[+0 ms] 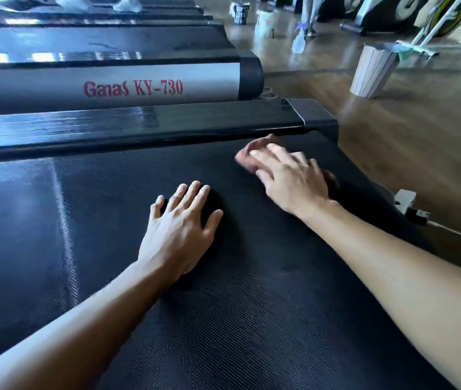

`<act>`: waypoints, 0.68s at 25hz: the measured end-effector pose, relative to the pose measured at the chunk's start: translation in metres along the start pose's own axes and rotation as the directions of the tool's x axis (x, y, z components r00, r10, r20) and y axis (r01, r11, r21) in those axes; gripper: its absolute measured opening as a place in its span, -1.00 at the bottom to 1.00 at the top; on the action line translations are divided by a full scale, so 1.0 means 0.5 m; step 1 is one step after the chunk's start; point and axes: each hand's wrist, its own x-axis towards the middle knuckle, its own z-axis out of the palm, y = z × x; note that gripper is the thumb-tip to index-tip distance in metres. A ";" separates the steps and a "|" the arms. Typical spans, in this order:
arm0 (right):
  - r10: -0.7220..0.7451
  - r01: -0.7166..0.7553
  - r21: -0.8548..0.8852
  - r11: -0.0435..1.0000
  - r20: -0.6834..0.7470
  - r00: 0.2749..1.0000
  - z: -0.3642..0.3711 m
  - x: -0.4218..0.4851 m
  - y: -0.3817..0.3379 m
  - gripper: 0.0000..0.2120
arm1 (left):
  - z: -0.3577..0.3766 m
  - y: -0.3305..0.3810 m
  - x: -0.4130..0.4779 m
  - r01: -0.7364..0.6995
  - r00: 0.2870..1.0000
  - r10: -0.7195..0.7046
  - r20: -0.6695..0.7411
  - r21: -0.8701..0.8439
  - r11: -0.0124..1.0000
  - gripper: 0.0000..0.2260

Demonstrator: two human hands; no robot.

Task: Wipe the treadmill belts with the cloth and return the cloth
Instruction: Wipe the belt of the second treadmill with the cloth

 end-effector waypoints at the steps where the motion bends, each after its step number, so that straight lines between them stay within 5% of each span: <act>1: 0.113 -0.113 -0.005 0.994 0.006 0.994 -0.009 -0.016 0.007 -0.57 | -0.001 -0.001 -0.001 0.002 1.000 -0.002 0.005 0.002 1.000 -0.46; 2: 0.165 -0.165 -0.009 0.986 0.009 0.986 -0.014 -0.039 0.005 -0.57 | -0.001 0.001 -0.002 0.002 1.000 -0.002 0.006 0.004 1.000 -0.46; 6: -0.147 0.145 0.031 0.989 0.057 0.988 -0.058 -0.187 -0.005 -0.56 | -0.007 0.005 -0.004 0.014 1.000 -0.014 0.000 -0.012 1.000 -0.47; 9: 0.026 -0.027 -0.034 0.999 -0.016 1.000 -0.094 -0.287 0.039 -0.58 | -0.009 0.007 -0.003 0.024 0.999 -0.024 0.024 0.002 1.000 -0.46; 13: -0.165 0.165 -0.011 0.986 0.039 0.986 -0.154 -0.455 0.063 -0.56 | -0.018 0.015 -0.012 0.058 0.991 -0.064 0.115 0.053 0.997 -0.46; 17: 0.022 -0.022 0.002 1.000 0.014 1.000 -0.213 -0.579 0.104 -0.55 | -0.021 0.069 -0.036 0.093 0.983 -0.109 0.149 0.109 0.990 -0.45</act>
